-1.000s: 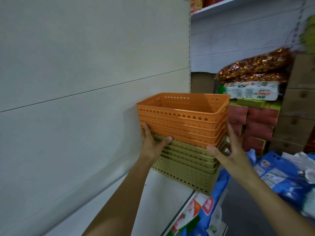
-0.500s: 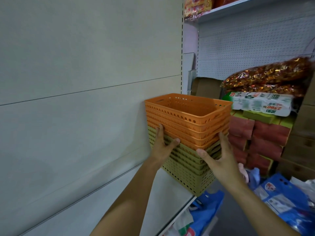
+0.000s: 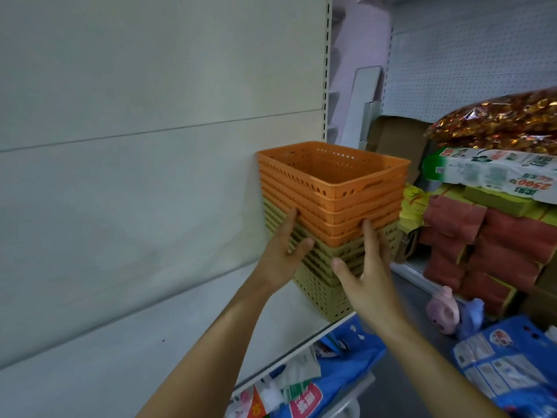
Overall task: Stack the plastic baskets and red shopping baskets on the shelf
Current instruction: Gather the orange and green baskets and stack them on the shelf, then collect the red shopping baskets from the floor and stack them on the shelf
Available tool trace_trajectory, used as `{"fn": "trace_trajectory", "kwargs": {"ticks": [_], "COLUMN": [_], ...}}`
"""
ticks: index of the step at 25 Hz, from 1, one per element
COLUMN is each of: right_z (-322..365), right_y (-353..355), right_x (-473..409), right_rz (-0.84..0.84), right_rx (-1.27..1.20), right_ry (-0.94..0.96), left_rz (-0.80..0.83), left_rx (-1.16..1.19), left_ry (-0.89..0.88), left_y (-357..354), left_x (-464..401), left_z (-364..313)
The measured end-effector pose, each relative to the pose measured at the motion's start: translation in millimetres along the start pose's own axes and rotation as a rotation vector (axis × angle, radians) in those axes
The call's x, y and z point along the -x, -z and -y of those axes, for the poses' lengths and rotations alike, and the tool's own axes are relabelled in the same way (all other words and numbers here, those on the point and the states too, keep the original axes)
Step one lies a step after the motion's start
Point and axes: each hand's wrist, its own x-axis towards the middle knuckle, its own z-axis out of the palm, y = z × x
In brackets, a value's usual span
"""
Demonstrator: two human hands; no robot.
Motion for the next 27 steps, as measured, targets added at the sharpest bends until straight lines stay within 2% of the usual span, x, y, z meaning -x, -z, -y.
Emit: {"fn": "trace_trajectory", "kwargs": {"ticks": [3, 6, 9, 13, 17, 24, 27], "right_z": [-0.2, 0.3, 10.2, 36.4, 69.5, 132.6, 170.5], "right_y": [-2.3, -5.6, -15.6, -43.7, -81.1, -156.4, -187.5], "right_x": [34.0, 74.0, 122.3, 207.2, 290.8, 422.3, 471.7], "right_rz": [0.066, 0.048, 0.099, 0.242, 0.443, 0.829, 0.953], "right_rx": [0.088, 0.209, 0.170, 0.051, 0.012, 0.066, 0.019], "right_ry": [0.080, 0.189, 0.268, 0.345, 0.346, 0.473, 0.548], "left_rz": [-0.039, -0.216, -0.341, -0.486, -0.571, -0.736, -0.839], "left_rx": [-0.137, -0.337, -0.462, -0.489, -0.538, -0.556, -0.555], "left_ry": [-0.009, -0.061, -0.021, 0.129, 0.252, 0.597, 0.737], "left_y": [-13.8, -10.8, -0.4, 13.8, 39.3, 85.3, 103.7], "left_x": [54.3, 121.3, 200.2, 326.5, 451.4, 648.0, 721.1], "left_z": [-8.1, -0.4, 16.4, 32.6, 38.4, 38.6, 35.9]}}
